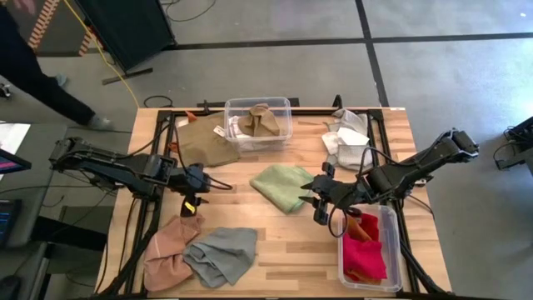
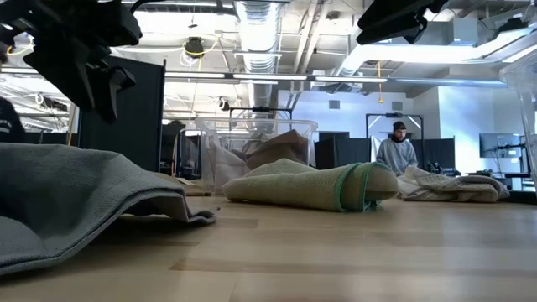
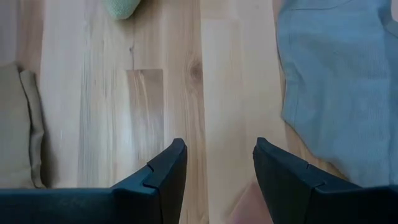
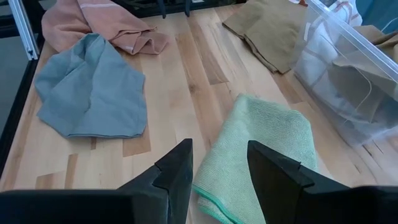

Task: Sort towels by color in basket
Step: Put the right brown towel into the top transparent bin

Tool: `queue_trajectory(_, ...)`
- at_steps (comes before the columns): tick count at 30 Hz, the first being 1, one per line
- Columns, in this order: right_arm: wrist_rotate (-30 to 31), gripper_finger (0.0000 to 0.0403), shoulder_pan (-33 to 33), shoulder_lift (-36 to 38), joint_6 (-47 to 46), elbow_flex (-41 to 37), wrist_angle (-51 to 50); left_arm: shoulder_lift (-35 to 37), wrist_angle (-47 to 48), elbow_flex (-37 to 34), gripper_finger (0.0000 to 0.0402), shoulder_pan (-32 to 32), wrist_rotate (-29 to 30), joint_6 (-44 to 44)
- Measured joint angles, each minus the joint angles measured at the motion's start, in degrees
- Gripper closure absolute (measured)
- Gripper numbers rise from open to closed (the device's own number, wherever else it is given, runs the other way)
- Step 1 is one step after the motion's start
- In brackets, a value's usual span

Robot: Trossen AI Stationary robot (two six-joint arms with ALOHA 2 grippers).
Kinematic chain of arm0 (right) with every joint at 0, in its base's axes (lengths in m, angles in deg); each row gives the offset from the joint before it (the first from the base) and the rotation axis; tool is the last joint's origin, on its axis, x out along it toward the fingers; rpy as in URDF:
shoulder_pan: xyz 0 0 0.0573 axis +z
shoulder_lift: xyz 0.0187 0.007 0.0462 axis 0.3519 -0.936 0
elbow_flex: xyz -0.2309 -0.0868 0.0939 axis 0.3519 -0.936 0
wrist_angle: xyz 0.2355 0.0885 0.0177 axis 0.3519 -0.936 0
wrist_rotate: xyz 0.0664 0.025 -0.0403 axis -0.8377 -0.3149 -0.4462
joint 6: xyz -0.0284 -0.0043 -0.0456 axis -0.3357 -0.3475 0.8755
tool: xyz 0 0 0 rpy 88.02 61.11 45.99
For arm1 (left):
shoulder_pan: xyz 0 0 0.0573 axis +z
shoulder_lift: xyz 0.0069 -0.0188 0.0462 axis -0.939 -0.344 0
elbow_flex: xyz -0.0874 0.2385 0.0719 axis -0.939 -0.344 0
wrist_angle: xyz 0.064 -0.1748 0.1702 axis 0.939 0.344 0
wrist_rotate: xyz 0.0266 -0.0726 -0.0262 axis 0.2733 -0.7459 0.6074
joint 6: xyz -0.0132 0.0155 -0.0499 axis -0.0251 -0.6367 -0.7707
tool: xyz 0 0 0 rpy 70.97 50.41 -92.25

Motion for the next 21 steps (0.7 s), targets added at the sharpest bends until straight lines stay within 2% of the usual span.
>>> queue_trajectory(21,0.0,0.0223,-0.1,0.0,-0.4,0.0,0.5,0.0,-3.3,0.0,0.0226,0.0,3.7,0.7)
